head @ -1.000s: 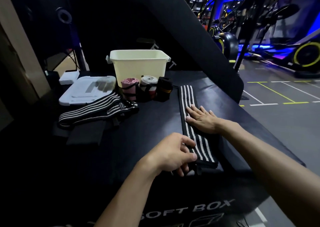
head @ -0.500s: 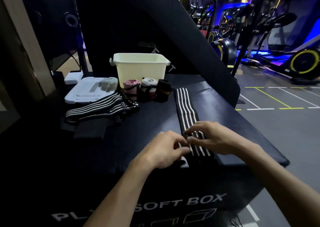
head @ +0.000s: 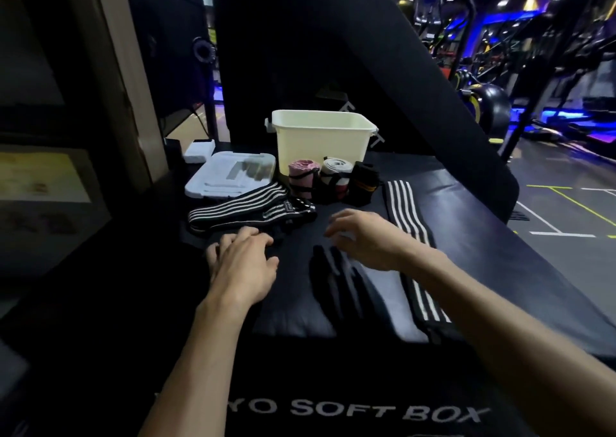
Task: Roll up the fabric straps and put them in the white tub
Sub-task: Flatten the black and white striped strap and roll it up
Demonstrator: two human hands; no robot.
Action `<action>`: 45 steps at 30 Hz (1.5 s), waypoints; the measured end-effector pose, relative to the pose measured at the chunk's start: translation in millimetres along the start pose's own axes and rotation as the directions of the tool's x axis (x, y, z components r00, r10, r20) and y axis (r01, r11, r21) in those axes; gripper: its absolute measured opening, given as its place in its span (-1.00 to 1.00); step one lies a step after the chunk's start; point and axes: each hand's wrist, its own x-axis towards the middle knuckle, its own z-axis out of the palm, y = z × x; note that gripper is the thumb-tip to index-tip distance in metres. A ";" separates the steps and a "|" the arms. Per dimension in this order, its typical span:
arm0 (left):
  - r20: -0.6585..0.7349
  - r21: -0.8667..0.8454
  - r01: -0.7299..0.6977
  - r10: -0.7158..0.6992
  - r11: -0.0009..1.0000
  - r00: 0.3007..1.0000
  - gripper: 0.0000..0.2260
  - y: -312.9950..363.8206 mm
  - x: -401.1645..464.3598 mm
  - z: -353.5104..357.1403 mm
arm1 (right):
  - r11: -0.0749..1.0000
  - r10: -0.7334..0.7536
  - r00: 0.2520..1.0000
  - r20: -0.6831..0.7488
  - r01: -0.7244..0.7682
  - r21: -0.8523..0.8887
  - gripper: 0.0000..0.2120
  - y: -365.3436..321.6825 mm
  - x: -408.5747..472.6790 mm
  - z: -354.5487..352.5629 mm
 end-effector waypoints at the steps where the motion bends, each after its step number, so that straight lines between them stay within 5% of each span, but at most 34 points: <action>1: 0.012 0.007 0.020 -0.020 1.000 1.000 -0.63 -4.0 2.4 0.3 | 0.999 -0.026 1.000 -0.004 0.026 -0.019 -0.79 -4.6 16.5 7.3; 9: 0.018 0.008 0.053 -0.054 0.999 0.998 -0.68 -11.6 20.0 -1.4 | 0.989 -0.108 0.980 0.170 0.124 -0.086 -0.59 -30.1 100.0 51.1; 25: -0.033 -0.069 0.069 -0.071 0.995 0.997 -0.72 -15.9 21.1 -8.3 | 0.981 0.014 0.997 0.075 0.001 -0.193 -0.57 -40.8 113.3 62.0; 28: -0.030 -0.065 0.053 -0.055 0.997 0.998 -0.70 -15.4 19.7 -8.8 | 0.999 -0.031 0.992 -0.124 0.026 -0.045 -0.58 -41.6 105.3 53.3; 32: 0.021 -0.066 0.082 -0.081 0.994 0.996 -0.74 -7.8 14.0 -11.5 | 0.958 0.035 0.832 -0.554 0.130 0.256 -0.83 -42.9 78.4 12.9; 36: 0.038 -0.148 0.062 -0.057 0.987 0.998 -0.74 -1.7 13.6 -8.1 | 0.886 0.235 0.808 -0.541 0.051 0.461 -0.77 -32.0 45.3 -31.3; 38: 0.006 -0.417 -0.019 0.024 0.909 1.000 -0.66 7.6 12.3 -9.3 | 0.843 0.282 0.840 -0.463 0.013 0.537 -0.68 -20.9 27.6 -42.2; 41: 0.016 -0.787 -0.065 0.125 0.613 0.992 -0.67 27.5 9.4 -5.4 | 0.740 0.295 0.909 -0.294 -0.023 0.672 -0.55 -9.0 -2.6 -46.2; 45: 0.254 -0.860 0.167 0.120 0.483 0.960 -0.71 49.9 2.8 12.3 | 0.532 0.314 0.944 -0.101 -0.087 0.842 -0.57 -7.2 -42.9 -51.4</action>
